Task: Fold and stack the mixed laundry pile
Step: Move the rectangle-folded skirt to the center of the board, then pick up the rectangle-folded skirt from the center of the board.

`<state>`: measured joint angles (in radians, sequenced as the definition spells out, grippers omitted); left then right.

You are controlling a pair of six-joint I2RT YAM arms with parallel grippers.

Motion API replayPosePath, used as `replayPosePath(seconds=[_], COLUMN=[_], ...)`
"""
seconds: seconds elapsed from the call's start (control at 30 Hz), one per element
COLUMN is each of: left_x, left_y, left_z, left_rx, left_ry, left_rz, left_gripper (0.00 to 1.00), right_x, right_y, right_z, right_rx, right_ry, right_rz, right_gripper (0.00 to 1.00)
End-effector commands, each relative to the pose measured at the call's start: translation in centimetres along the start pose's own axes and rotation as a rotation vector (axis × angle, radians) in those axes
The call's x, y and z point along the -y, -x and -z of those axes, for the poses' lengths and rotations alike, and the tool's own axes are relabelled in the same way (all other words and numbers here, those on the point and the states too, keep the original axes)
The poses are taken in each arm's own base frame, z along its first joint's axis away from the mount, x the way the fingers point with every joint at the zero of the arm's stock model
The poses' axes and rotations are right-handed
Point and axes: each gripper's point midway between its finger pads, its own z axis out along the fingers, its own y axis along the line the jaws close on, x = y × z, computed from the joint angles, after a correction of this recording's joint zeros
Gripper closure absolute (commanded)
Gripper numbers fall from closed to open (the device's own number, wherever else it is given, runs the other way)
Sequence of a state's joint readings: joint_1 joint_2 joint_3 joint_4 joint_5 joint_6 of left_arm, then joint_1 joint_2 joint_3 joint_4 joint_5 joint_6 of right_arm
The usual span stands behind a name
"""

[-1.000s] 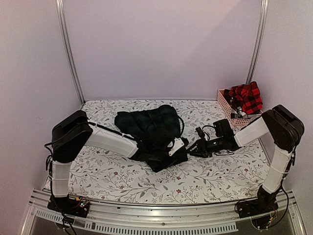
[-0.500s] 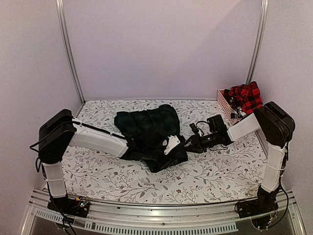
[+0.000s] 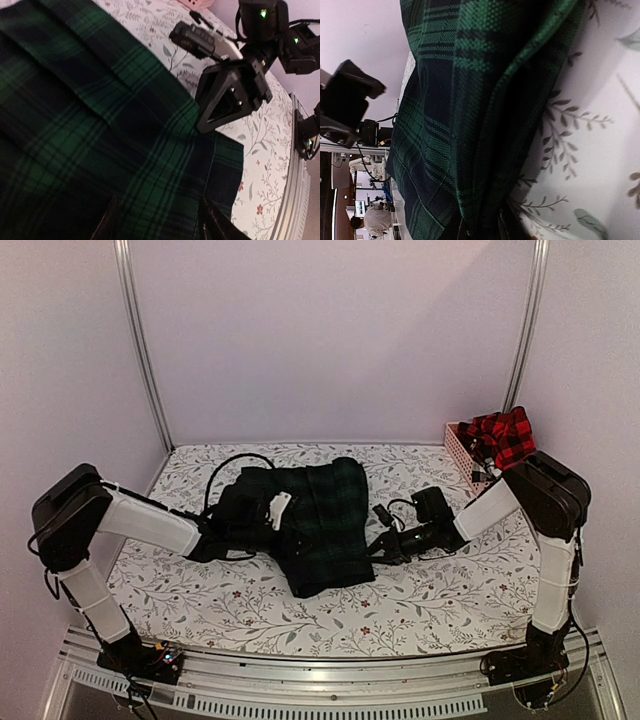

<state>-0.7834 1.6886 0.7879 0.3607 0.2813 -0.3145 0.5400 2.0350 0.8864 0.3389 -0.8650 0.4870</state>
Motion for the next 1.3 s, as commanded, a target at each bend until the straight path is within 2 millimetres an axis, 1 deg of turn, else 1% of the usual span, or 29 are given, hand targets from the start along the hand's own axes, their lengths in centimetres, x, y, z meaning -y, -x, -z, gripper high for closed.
replayPosePath(seconds=[0.0, 0.03, 0.13, 0.23, 0.3, 0.37, 0.43, 0.5, 0.53, 0.57, 0.6, 0.67, 0.7, 0.77, 0.8, 0.87, 0.9, 0.93, 1.0, 1.07, 1.1, 1.13, 1.2, 1.23, 1.27], left_x=[1.3, 0.9, 0.1, 0.0, 0.2, 0.3, 0.3, 0.1, 0.0, 0.0, 0.0, 0.0, -0.1, -0.2, -0.2, -0.2, -0.3, -0.4, -0.5, -0.6, -0.6, -0.6, -0.5, -0.6, -0.6], left_y=[-4.5, -5.8, -9.5, -12.0, -12.3, -12.3, -12.3, -12.3, -12.3, -12.4, -12.4, -12.4, -12.4, -12.3, -12.3, -12.1, -12.1, -12.0, -11.9, -11.8, -11.7, -11.4, -10.3, -9.6, -8.8], left_z=[0.0, 0.2, 0.9, 1.2, 1.4, 1.5, 1.5, 1.4, 1.3, 1.3, 1.3, 1.3, 1.3, 1.2, 1.3, 1.3, 1.3, 1.3, 1.5, 1.8, 1.9, 2.1, 2.6, 2.9, 3.3], left_rx=[-0.040, -0.053, -0.083, -0.116, -0.109, -0.109, -0.114, -0.126, -0.133, -0.139, -0.141, -0.146, -0.148, -0.148, -0.148, -0.145, -0.145, -0.145, -0.142, -0.139, -0.138, -0.133, -0.107, -0.086, -0.067], left_ry=[-0.170, -0.170, -0.177, -0.195, -0.213, -0.220, -0.214, -0.201, -0.194, -0.187, -0.188, -0.189, -0.185, -0.180, -0.177, -0.175, -0.174, -0.173, -0.172, -0.167, -0.163, -0.159, -0.139, -0.113, -0.077], left_rz=[0.183, 0.214, 0.298, 0.363, 0.388, 0.385, 0.370, 0.354, 0.347, 0.340, 0.337, 0.332, 0.329, 0.323, 0.321, 0.317, 0.316, 0.316, 0.316, 0.311, 0.300, 0.283, 0.223, 0.188, 0.145], left_gripper=[0.48, 0.49, 0.54, 0.58, 0.58, 0.58, 0.58, 0.58, 0.58, 0.57, 0.57, 0.57, 0.57, 0.57, 0.57, 0.57, 0.56, 0.56, 0.56, 0.54, 0.51, 0.47, 0.41, 0.38, 0.32], right_x=[1.0, 1.0, 1.1, 1.6, 1.5, 0.5, -1.1, -3.4, -3.9, -5.2, -6.0, -8.1, -9.1, -10.5, -10.7, -11.8, -12.4, -11.7, -10.8, -8.7, -7.6, -5.8, -3.5, -2.7, -2.0], right_y=[-5.5, -6.3, -7.7, -8.8, -9.5, -9.3, -7.9, -5.2, -4.1, -2.4, -1.1, 1.3, 2.1, 3.1, 3.2, 3.4, 3.8, 3.5, 3.5, 2.8, 2.3, 1.4, 0.3, -0.3, -0.9], right_z=[-1.2, -1.1, -1.1, -0.9, -0.7, -0.1, 0.8, 2.2, 2.7, 3.6, 4.1, 4.9, 4.9, 4.2, 3.4, 1.9, 1.3, 0.3, -0.9, -2.1, -2.6, -3.2, -3.7, -3.9, -4.1], right_rx=[-0.089, -0.096, -0.096, -0.102, -0.118, -0.109, -0.076, -0.020, -0.002, 0.035, 0.060, 0.104, 0.110, 0.108, 0.091, 0.062, 0.059, 0.036, 0.017, -0.012, -0.027, -0.048, -0.067, -0.077, -0.090], right_ry=[-0.036, -0.037, -0.043, -0.052, -0.042, -0.025, -0.007, -0.016, -0.041, -0.047, -0.047, -0.025, 0.004, 0.054, 0.073, 0.127, 0.154, 0.165, 0.179, 0.168, 0.158, 0.140, 0.108, 0.095, 0.087], right_rz=[-0.119, -0.130, -0.151, -0.177, -0.186, -0.154, -0.091, 0.018, 0.057, 0.124, 0.160, 0.231, 0.259, 0.282, 0.281, 0.306, 0.326, 0.307, 0.290, 0.263, 0.245, 0.213, 0.171, 0.153, 0.140], right_gripper=[0.82, 0.82, 0.83, 0.83, 0.82, 0.77, 0.70, 0.62, 0.59, 0.55, 0.52, 0.49, 0.49, 0.50, 0.50, 0.54, 0.56, 0.57, 0.59, 0.59, 0.60, 0.61, 0.62, 0.63, 0.63])
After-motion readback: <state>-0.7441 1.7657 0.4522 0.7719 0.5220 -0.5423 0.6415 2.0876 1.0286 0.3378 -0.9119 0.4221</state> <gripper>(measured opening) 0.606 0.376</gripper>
